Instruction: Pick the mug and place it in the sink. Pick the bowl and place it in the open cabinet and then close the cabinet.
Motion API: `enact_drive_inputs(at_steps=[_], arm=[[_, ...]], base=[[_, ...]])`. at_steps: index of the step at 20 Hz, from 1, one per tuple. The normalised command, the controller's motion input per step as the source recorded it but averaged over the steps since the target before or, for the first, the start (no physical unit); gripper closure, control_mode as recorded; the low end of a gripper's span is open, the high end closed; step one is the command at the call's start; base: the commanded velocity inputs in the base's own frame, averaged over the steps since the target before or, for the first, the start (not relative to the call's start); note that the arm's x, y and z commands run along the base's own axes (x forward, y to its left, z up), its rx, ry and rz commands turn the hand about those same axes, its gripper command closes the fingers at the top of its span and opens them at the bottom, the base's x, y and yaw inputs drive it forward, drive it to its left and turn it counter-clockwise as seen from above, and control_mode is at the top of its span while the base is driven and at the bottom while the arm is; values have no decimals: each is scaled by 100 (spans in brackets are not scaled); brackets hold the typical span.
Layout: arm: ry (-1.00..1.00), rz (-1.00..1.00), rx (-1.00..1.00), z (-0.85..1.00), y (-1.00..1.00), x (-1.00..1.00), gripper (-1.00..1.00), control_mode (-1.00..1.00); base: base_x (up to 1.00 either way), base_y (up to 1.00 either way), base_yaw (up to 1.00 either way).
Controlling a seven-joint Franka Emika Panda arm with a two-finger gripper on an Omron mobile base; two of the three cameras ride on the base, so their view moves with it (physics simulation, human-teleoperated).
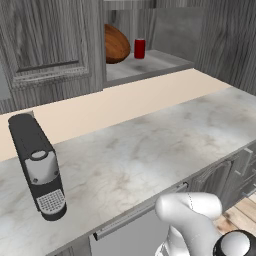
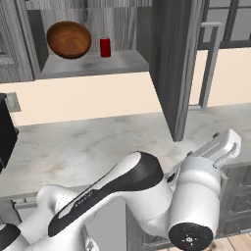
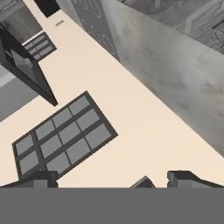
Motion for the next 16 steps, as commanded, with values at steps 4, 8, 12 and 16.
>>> enact_drive_inputs(at_steps=[4, 8, 12, 16], arm=[[-5, 6, 2, -10, -2, 63, -100, -100], [-5, 6, 1, 0, -14, 46, -100, -100], [-15, 6, 0, 0, -3, 17, -100, -100], [-12, 7, 0, -1, 0, 49, -100, -100]], base=[[0, 0, 0], [0, 0, 0], [0, 0, 0], [0, 0, 0]])
